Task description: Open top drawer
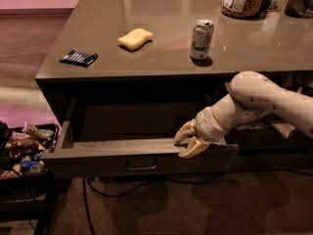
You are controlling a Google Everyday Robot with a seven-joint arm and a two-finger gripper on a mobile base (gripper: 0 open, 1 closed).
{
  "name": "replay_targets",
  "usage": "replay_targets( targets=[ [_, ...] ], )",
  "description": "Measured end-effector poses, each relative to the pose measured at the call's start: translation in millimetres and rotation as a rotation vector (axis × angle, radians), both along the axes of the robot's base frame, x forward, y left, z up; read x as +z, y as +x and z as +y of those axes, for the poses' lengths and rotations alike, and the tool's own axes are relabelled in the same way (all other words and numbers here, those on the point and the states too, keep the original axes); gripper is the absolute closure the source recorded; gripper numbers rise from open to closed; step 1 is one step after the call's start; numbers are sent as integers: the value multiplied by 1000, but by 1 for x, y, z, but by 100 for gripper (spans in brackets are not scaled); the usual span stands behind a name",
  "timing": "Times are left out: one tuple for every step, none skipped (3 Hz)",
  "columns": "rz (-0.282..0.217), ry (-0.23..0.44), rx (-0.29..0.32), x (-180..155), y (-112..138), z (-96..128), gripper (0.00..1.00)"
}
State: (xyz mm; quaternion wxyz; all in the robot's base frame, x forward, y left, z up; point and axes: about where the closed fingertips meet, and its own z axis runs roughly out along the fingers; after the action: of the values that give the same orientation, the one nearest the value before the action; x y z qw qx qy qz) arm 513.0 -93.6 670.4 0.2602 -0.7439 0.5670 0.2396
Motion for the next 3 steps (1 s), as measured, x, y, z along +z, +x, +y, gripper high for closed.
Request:
replay_targets(
  targets=[
    [27,-4,-8,2,-10,-2,64],
    [66,14,24,4,-19,-1,64],
    [76,3,49,6,-22,-3,45]
  ],
)
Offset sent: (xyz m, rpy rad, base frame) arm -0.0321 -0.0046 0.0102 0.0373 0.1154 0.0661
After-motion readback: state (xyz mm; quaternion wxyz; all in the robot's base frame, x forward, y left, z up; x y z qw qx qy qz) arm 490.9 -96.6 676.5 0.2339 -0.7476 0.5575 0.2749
